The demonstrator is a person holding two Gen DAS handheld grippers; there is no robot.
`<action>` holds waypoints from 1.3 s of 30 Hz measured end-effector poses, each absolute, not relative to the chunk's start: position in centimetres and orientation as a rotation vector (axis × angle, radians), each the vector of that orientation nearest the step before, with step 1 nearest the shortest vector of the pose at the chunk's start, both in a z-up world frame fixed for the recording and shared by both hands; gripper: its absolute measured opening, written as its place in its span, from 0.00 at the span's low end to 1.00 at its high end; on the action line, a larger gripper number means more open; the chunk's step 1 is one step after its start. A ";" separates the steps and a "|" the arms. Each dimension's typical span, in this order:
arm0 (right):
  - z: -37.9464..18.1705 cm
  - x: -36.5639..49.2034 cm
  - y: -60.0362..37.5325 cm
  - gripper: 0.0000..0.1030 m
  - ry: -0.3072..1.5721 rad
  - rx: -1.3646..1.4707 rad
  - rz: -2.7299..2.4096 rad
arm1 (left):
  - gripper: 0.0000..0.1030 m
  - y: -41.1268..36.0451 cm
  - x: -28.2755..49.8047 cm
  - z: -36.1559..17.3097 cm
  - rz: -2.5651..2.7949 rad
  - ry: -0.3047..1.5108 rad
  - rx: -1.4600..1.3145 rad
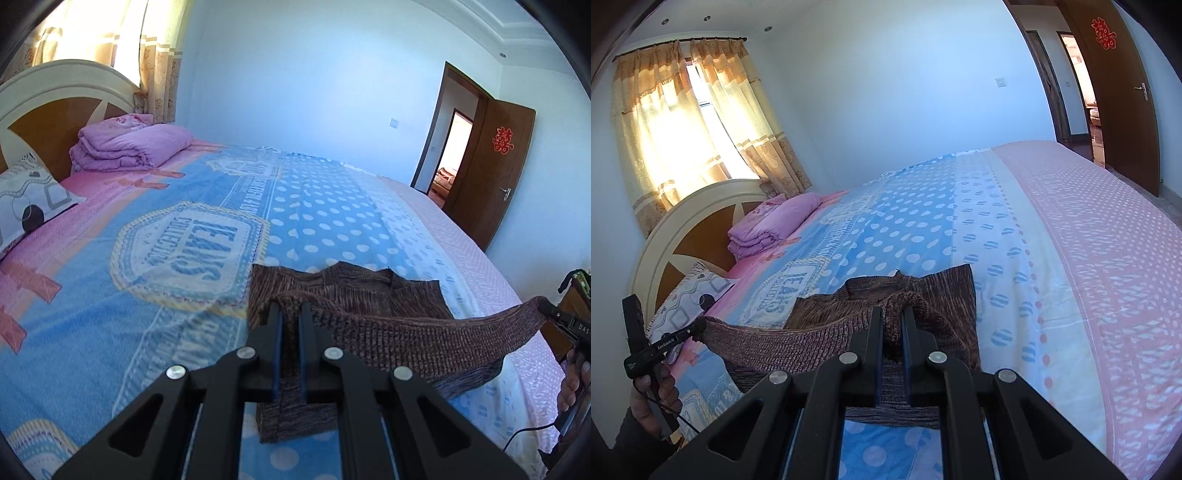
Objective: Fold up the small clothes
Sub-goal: 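Lift the hem with both grippers and fold it toward the collar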
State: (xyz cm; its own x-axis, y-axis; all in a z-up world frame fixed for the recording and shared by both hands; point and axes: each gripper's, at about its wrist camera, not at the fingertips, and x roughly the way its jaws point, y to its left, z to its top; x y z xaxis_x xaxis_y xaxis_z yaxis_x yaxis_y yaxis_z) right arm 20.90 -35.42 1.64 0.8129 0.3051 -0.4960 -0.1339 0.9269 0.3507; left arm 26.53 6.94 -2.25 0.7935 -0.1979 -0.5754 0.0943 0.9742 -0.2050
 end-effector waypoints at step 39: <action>-10.6 44.3 -28.2 0.77 0.821 -0.541 -0.124 | 0.91 -0.9 43.0 -13.1 0.200 0.752 0.507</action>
State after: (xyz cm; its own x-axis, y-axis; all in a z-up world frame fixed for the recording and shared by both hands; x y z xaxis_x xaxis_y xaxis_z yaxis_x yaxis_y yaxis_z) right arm 44.27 -28.18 -10.59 0.6825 -0.3093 -0.6622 -0.0997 0.8582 -0.5036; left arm 42.98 -0.92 -13.12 0.7182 0.3497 -0.6016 0.0048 0.8620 0.5068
